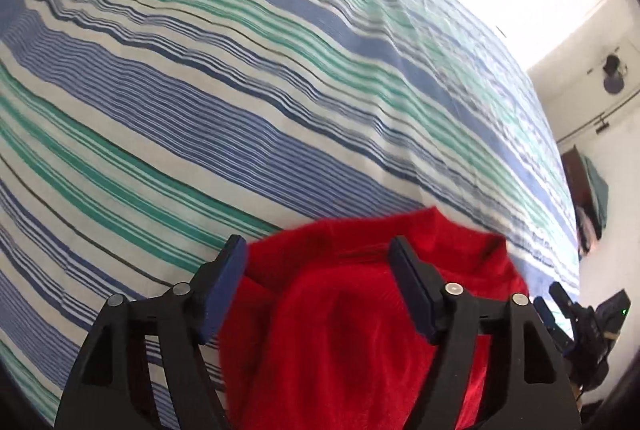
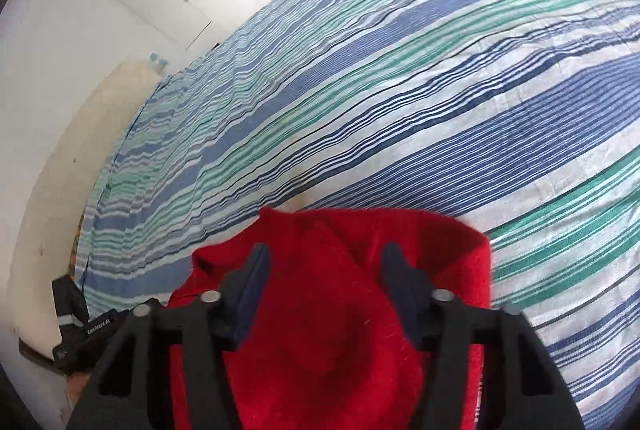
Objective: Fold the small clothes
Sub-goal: 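Grasp the sweater hem with both grippers and fold it up toward the collar, then release the hem and lift both grippers away from the folded sweater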
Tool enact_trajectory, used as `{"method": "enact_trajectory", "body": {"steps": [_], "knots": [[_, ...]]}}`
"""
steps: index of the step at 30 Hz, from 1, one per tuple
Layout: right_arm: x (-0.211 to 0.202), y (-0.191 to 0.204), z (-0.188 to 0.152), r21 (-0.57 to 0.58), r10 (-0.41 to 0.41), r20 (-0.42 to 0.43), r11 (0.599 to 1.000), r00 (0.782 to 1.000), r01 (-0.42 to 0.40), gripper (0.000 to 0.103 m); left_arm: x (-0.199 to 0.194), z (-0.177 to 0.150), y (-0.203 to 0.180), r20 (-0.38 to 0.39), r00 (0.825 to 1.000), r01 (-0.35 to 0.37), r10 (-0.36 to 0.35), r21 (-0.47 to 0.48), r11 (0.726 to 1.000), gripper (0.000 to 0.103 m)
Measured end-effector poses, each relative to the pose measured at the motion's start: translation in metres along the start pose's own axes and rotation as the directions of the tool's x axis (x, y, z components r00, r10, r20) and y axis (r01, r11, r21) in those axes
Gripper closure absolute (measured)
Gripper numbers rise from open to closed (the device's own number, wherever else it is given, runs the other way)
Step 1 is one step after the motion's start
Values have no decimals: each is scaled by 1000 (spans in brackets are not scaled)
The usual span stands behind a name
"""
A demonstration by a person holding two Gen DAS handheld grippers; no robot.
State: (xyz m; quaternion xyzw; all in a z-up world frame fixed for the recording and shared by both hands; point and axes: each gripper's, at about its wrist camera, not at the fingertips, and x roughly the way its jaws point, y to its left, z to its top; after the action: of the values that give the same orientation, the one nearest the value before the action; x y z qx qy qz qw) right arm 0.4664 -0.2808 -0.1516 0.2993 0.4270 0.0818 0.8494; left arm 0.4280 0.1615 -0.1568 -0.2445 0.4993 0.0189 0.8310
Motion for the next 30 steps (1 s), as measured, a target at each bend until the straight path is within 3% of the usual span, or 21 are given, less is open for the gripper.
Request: {"method": "enact_trajectory", "body": {"steps": [4,6,9,10,12,13,14,15,17,19,23,25,27,30], "knots": [[-28,17,-1,-140,47,-2,989,999,-47,40,-38,-30,-7,63,998,19,-26,106,994,26],[-39,36,-21,-251,126,-99,957,987,-147,40,-51,-60,-13,55,996,59,-70,183,981,18],[-45,46,-66,-336,188,-270,901,944,-275,40,-48,-112,-13,-15,998,66,-65,278,958,13],[-45,44,-82,-372,156,-289,891,944,-261,40,-38,-125,-11,-46,998,47,-35,299,953,13],[-38,22,-111,-453,1,-285,881,959,-135,41,-23,-143,-2,-79,993,-54,84,321,945,15],[-35,3,-120,-458,-74,-268,887,961,-59,47,-23,-148,3,-79,990,-85,116,317,944,19],[-39,-10,-121,-446,-85,-246,894,965,-36,58,-34,-152,10,-67,991,-90,115,291,953,19],[-47,-16,-120,-433,-83,-221,901,972,-22,62,-45,-154,15,-51,994,-84,101,259,962,19],[-72,-16,-118,-408,-125,-159,911,979,50,62,-71,-161,25,-14,998,-57,61,196,979,12],[-99,-5,-124,-433,-114,-111,900,987,55,53,-93,-173,30,30,998,-53,49,181,982,10],[-118,25,-146,-566,-92,-82,824,992,29,46,-95,-195,37,63,989,-145,135,213,966,8],[-99,19,-156,-557,-121,-118,830,986,36,46,-82,-206,43,58,978,-209,201,205,956,8],[-81,-3,-164,-535,-232,-133,835,964,127,46,-77,-224,56,63,964,-267,260,176,948,8],[-92,-16,-179,-501,-195,-41,853,980,149,46,-83,-253,64,133,960,-271,248,198,942,0]]}}
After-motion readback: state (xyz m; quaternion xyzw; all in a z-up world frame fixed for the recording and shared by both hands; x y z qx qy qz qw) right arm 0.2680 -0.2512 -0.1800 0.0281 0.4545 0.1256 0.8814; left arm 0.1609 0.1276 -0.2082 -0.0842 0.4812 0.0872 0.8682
